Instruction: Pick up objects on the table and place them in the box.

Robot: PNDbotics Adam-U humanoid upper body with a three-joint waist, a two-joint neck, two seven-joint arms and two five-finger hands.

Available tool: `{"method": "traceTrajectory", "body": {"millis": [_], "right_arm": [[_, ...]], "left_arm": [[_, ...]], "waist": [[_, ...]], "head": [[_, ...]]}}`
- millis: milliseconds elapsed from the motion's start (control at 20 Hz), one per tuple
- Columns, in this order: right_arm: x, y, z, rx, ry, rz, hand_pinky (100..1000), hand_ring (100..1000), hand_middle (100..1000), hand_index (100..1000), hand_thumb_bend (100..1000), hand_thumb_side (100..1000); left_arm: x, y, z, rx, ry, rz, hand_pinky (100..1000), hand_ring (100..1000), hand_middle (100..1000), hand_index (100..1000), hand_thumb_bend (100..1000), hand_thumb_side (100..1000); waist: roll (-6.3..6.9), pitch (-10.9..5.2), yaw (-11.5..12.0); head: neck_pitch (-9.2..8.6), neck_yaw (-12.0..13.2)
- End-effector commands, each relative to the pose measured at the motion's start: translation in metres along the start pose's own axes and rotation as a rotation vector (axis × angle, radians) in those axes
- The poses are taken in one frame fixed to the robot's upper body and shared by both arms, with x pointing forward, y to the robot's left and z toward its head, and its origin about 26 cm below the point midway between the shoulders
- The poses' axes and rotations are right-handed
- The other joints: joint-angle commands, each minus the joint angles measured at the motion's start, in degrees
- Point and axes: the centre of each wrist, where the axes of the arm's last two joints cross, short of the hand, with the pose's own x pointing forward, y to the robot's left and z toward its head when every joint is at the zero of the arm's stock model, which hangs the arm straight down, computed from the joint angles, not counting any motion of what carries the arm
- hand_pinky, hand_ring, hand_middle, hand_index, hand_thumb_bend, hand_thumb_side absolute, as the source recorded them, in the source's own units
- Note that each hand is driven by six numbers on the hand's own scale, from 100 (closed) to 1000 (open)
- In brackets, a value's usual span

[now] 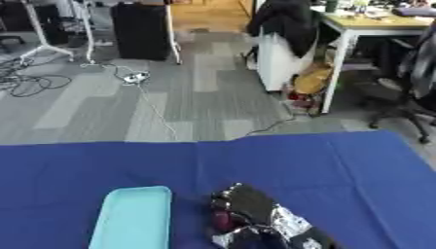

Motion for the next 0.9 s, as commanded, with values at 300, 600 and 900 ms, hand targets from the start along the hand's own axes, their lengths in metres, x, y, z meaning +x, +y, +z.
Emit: {"method": "traceTrajectory", "body": {"millis": [300, 600, 900], "right_arm": [[0.011, 0.008, 0.017, 0.064, -0.046, -0.521, 100, 100, 100, 464, 106, 706], [-0.010, -0.023, 0.030, 0.032, -0.076, -0.652, 100, 100, 100, 461, 131, 685], [-0.013, -0.056, 0.020, -0.043, -0.117, -0.699, 100, 100, 100, 450, 128, 680]], "left_arm": [[0.004, 0.004, -0.005, -0.014, -0.023, -0.014, 455, 496, 614, 735, 424, 811], [0.004, 0.005, -0.003, -0.016, -0.017, -0.019, 455, 496, 614, 735, 423, 811], [0.004, 0.006, -0.002, -0.019, -0.012, -0.023, 454, 496, 614, 735, 423, 810]], "waist": [[0.35, 0.06, -0.25], [0.32, -0.16, -0.58], [0.13, -0.50, -0.69]], "head": [[-0.82, 1.51], [-0.54, 2.08], [-0.19, 2.47]]}}
